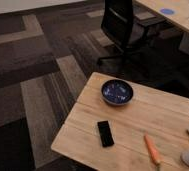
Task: Place the ceramic cup in the ceramic bowl
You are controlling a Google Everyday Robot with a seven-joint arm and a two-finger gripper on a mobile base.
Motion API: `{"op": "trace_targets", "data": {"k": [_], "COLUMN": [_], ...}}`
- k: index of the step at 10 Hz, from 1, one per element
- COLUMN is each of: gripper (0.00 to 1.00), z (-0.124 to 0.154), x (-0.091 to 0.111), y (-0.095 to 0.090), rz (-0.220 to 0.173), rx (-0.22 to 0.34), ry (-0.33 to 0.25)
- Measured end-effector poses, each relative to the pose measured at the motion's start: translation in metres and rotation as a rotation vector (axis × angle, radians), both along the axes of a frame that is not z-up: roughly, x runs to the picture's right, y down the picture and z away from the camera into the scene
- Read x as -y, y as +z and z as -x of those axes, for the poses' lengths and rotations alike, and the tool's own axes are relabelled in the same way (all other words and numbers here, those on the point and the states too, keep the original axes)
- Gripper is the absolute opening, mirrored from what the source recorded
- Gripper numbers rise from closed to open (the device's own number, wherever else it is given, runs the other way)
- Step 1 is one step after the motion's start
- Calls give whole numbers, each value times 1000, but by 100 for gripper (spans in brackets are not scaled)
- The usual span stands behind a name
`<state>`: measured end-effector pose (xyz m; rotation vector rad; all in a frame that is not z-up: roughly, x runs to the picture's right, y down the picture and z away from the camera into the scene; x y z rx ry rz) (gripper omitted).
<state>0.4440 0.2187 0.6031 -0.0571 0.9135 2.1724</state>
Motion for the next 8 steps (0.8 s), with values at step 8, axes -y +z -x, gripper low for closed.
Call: {"op": "trace_targets", "data": {"k": [8], "gripper": [0], "z": [13], "x": [117], "y": [46], "rz": [18], "rx": [93], "ry": [-217]}}
